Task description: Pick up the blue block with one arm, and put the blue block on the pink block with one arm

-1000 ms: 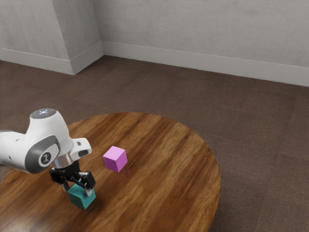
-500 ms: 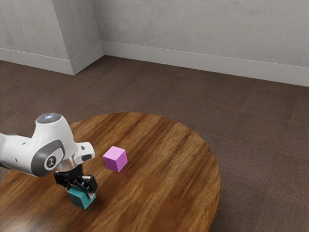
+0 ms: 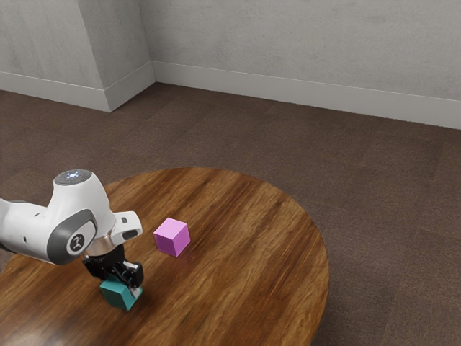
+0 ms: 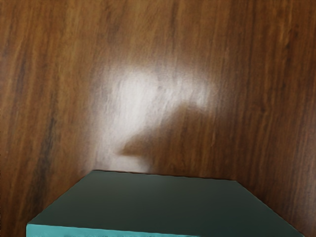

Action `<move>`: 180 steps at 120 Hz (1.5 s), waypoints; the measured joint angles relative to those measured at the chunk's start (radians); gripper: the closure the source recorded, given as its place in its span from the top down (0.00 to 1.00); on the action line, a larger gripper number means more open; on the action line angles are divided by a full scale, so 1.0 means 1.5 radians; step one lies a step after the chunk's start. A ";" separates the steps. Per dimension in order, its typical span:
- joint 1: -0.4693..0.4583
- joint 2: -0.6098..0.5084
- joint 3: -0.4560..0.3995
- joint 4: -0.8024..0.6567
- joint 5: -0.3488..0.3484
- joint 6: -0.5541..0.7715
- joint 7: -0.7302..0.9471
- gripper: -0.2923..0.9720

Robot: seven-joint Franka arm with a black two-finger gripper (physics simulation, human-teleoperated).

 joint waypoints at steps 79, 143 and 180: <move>0.009 0.112 -0.025 0.290 0.094 -0.088 -0.016 0.44; 0.010 0.168 -0.027 0.357 0.061 -0.104 -0.007 0.46; 0.008 0.171 -0.028 0.351 0.059 -0.106 -0.003 0.45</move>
